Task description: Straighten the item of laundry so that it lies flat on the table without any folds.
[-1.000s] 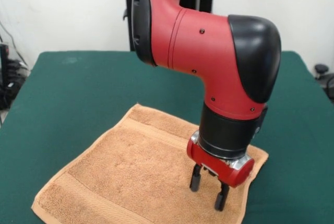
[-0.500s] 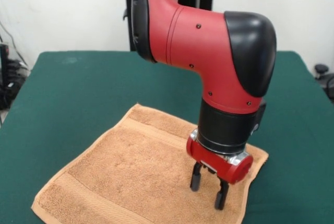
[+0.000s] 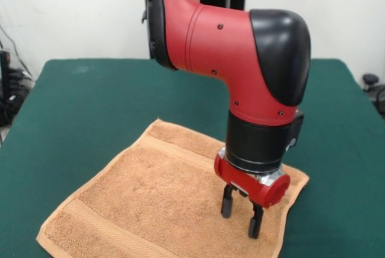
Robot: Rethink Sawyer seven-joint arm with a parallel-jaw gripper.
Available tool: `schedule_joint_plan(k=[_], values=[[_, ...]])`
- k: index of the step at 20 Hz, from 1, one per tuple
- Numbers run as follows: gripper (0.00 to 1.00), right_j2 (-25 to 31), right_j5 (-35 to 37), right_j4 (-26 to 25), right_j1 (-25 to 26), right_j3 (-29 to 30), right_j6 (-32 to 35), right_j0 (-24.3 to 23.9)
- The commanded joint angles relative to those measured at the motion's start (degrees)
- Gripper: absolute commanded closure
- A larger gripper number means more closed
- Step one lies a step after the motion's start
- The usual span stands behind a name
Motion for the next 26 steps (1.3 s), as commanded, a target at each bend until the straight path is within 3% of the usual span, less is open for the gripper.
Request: schedule_joint_plan(k=[1,26], values=[[0.00,12.75,1.39,-0.12,2.33,9.46,4.91,0.09],[0.00,16.95,0.47,-6.85,-3.86,15.40,0.74,-4.68]])
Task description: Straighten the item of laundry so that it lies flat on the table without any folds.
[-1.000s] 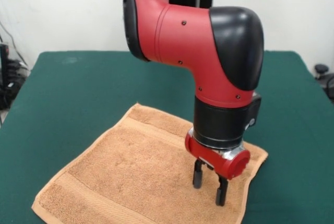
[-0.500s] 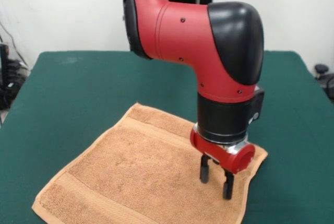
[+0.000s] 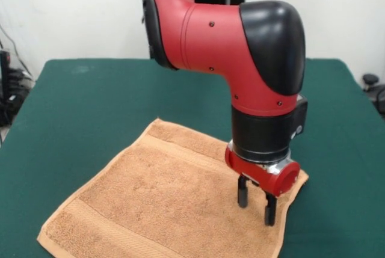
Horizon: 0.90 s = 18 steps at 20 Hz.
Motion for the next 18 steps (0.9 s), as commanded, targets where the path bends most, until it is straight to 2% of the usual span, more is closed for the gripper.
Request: schedule_joint_plan(k=[1,7,13,18], values=[[0.00,8.36,0.49,-3.59,0.68,9.57,0.76,-0.57],[0.00,9.36,-0.37,-4.83,0.74,10.00,0.95,-1.13],[0.00,8.64,-1.72,-6.11,5.11,5.67,2.54,0.07],[0.00,8.82,-1.48,-5.31,8.65,1.75,4.35,1.77]])
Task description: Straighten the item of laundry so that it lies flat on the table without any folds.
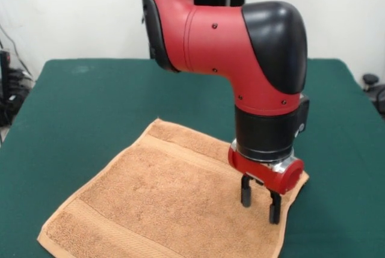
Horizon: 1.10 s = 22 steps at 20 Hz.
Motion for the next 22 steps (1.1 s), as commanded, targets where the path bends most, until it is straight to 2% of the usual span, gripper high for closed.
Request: schedule_joint_plan(k=[1,12,17,22], values=[[0.00,6.44,-1.15,-0.95,9.81,0.81,4.74,3.10],[0.00,6.39,-0.53,-0.28,13.51,-3.95,6.01,4.71],[0.00,6.25,0.98,-1.22,16.96,-8.46,4.06,5.89],[0.00,5.12,0.37,-0.24,17.90,-9.10,6.79,7.50]])
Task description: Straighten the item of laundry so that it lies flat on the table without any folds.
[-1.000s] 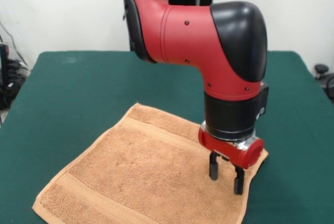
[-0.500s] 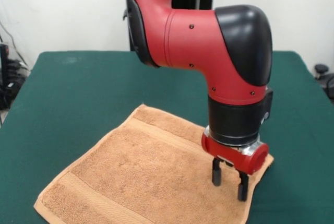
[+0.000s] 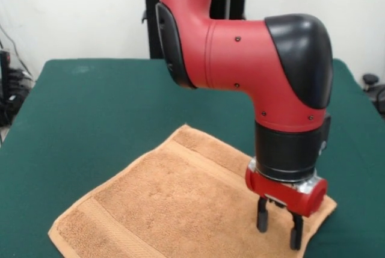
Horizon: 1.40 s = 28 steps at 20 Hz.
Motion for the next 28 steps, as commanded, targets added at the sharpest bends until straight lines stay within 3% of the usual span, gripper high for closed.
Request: schedule_joint_plan(k=[1,6,14,21,28], values=[[0.00,6.22,0.37,0.28,13.72,-0.08,6.87,5.06],[0.00,6.79,1.35,-0.33,10.81,3.86,6.18,4.16],[0.00,8.65,4.53,-2.80,-1.31,18.70,1.11,-0.10],[0.00,9.77,6.07,-4.41,-5.92,22.12,-2.34,-2.99],[0.00,10.88,6.33,-5.91,-6.10,21.38,-2.40,-4.43]])
